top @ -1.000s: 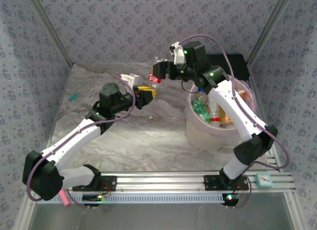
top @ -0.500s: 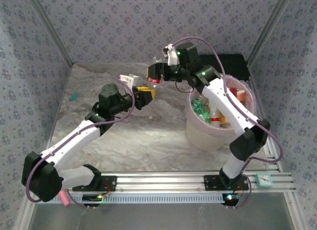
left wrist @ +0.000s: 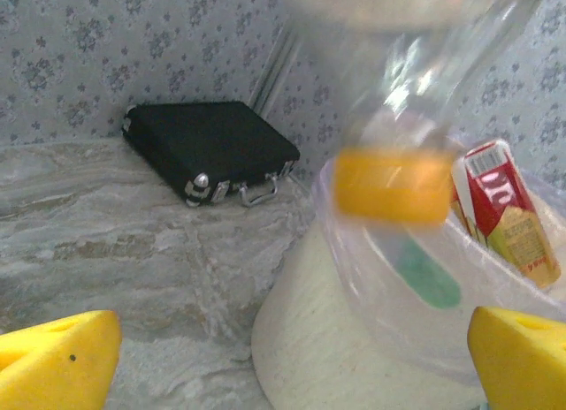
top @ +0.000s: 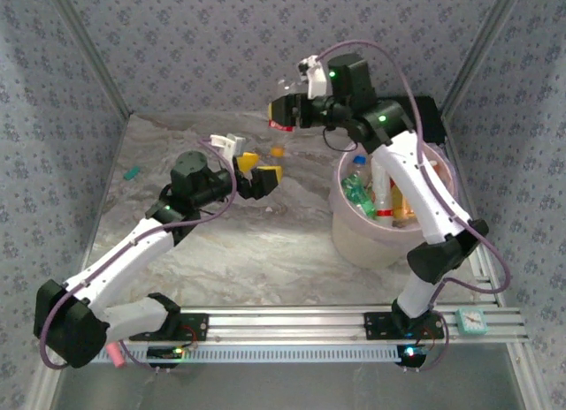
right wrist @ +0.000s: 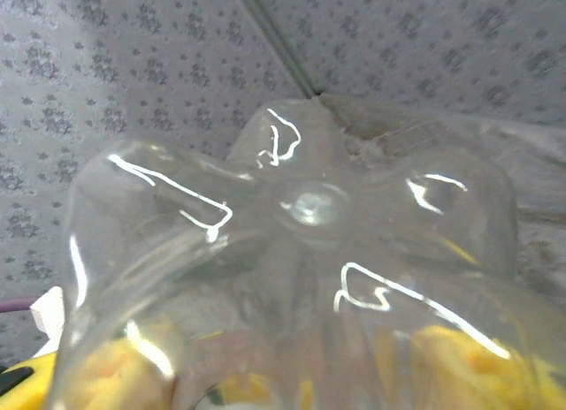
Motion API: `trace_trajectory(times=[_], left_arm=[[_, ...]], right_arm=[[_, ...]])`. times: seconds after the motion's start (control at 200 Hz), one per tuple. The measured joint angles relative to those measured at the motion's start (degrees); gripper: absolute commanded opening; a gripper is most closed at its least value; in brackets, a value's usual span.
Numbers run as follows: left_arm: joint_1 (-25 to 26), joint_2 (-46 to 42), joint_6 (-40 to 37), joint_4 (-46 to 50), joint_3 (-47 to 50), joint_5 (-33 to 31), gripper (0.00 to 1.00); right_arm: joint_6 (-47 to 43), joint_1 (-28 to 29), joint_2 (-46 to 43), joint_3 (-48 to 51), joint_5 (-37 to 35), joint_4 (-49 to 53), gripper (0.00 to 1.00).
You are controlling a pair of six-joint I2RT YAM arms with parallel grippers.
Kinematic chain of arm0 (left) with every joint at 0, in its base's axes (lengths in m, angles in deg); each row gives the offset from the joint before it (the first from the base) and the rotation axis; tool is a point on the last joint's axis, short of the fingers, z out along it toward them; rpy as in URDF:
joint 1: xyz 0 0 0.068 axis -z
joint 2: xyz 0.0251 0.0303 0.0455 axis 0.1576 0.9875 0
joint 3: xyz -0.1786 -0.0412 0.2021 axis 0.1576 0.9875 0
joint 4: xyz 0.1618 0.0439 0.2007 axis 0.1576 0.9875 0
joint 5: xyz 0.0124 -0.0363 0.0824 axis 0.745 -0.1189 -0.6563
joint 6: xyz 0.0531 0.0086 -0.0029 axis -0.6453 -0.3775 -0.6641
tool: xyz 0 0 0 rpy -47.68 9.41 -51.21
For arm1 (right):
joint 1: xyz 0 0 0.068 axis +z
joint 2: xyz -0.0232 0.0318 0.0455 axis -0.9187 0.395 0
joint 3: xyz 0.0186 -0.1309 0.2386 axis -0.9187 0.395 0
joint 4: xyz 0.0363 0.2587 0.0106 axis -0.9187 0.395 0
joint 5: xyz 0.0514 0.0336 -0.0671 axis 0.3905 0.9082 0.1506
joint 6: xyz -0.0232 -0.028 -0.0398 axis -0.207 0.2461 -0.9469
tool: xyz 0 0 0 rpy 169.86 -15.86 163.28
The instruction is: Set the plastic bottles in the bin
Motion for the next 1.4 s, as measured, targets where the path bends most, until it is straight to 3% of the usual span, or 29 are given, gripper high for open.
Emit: trace_trajectory(times=[0.21,0.53,0.885,0.949,1.024,1.104,1.399], left_arm=[[-0.09,-1.05,-2.80,8.07,-0.04,-3.06,1.00],[-2.08,0.66,-1.57,11.23,-1.31,-3.58,1.00],[-2.14,2.99,0.00,12.11,-1.66,-2.54,0.99],[-2.36,2.99,0.04,12.11,-1.66,-2.54,0.99],[-2.45,3.02,0.07,12.11,-1.66,-2.51,0.99],[-2.51,3.06,0.07,12.11,-1.66,-2.51,0.99],[-2.54,4.15,0.07,12.70,-2.16,-1.90,0.99]], right_arm=[[-6.10,-2.40,-5.90,-6.43,-10.54,15.87,0.46],[-10.05,-6.21,-22.69,3.98,-26.32,32.20,0.47],[-10.88,-7.10,-21.20,19.10,-29.11,35.58,0.48],[-10.93,-7.10,-21.03,20.98,-29.09,34.93,0.51],[-11.10,-6.88,-20.92,22.23,-28.79,33.66,0.74],[-11.23,-6.10,-20.92,22.36,-28.35,32.61,0.83],[-11.45,-5.97,-19.06,13.03,-30.67,32.41,0.81]])
